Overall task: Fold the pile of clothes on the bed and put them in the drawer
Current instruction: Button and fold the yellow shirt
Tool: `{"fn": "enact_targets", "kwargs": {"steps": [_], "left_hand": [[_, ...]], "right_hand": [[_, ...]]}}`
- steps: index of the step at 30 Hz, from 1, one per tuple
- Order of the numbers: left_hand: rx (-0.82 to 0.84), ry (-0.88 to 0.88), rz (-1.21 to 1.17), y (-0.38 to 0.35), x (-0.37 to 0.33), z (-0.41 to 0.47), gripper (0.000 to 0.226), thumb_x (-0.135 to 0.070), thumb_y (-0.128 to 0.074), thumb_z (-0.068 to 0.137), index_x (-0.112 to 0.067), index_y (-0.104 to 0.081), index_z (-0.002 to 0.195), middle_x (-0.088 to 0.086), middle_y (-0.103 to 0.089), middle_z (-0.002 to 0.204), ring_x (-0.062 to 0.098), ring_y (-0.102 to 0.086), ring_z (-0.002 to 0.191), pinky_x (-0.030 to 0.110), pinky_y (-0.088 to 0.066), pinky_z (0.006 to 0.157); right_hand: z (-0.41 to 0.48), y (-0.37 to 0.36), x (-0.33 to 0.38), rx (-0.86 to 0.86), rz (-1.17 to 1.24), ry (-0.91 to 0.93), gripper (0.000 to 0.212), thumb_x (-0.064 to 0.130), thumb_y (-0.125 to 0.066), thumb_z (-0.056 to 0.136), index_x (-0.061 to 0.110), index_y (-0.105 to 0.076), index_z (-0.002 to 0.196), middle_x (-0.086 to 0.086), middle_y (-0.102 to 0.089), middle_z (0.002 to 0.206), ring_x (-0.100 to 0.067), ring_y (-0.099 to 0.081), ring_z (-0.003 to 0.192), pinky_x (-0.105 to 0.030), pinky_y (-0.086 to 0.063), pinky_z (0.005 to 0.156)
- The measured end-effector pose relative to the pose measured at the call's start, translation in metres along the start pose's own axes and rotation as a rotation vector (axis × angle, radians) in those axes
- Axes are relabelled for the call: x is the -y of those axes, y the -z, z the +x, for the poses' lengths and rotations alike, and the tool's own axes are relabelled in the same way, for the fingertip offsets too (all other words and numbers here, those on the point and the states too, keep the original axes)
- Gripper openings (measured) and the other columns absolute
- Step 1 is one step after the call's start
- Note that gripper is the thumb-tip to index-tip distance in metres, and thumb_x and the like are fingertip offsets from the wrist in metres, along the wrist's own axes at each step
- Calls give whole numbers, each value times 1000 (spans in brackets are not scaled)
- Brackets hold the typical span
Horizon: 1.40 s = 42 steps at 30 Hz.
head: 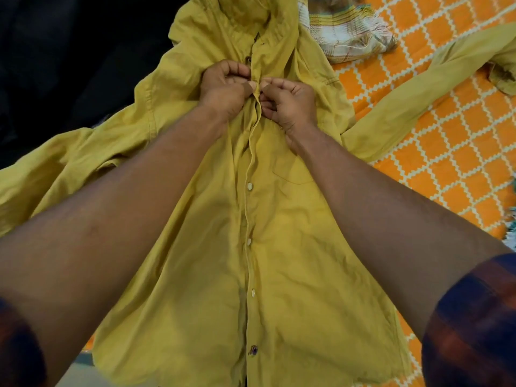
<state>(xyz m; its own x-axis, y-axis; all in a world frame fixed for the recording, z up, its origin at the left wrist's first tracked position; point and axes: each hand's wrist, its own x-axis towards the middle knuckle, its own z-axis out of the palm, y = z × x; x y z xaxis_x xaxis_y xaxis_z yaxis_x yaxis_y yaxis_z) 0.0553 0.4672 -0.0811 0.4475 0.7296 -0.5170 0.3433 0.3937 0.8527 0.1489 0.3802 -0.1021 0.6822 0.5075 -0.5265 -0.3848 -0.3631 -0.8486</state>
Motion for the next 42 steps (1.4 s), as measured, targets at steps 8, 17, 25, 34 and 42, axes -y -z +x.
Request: {"fn": "enact_targets", "kwargs": {"steps": [8, 17, 25, 34, 42], "left_hand": [[45, -56, 124, 4, 7, 3, 11, -2, -70, 90, -10, -65, 95, -3, -62, 72, -9, -55, 49, 10, -43, 55], [222, -290, 566, 8, 0, -7, 40, -4, -46, 102, -6, -55, 140, 9, -60, 139, 17, -55, 128, 22, -39, 107], [50, -764, 1060, 50, -47, 14, 36, -18, -52, 96, -20, -60, 131, 6, -54, 127, 24, -55, 113, 30, -45, 88], [317, -772, 1385, 42, -54, 54, 67, -14, -53, 92, -25, -28, 153, 6, -33, 154, 34, -49, 127, 39, -45, 78], [287, -572, 1355, 31, -63, 55, 58, -39, -65, 90, -39, -39, 142, 12, -30, 148, 42, -45, 127, 52, -50, 98]], "right_hand": [[-2, -7, -13, -123, -281, 180, 10, 18, -71, 86, 15, -80, 89, 4, -76, 73, -7, -68, 66, -38, -62, 73], [-10, -12, -7, -215, -448, 276, 19, 18, -66, 82, 23, -71, 65, 6, -64, 54, -10, -57, 49, -33, -54, 56], [-13, -19, 38, -269, -668, 687, 20, 26, -71, 79, 23, -73, 98, 7, -66, 79, -10, -63, 73, -30, -54, 70], [12, -33, 59, -159, -1207, 564, 22, 19, -59, 80, 13, -66, 101, -5, -59, 103, -24, -58, 93, -31, -43, 69], [25, -16, 53, -329, -903, 383, 18, 17, -68, 80, 18, -62, 63, 3, -59, 64, -13, -54, 62, -27, -33, 52]]}}
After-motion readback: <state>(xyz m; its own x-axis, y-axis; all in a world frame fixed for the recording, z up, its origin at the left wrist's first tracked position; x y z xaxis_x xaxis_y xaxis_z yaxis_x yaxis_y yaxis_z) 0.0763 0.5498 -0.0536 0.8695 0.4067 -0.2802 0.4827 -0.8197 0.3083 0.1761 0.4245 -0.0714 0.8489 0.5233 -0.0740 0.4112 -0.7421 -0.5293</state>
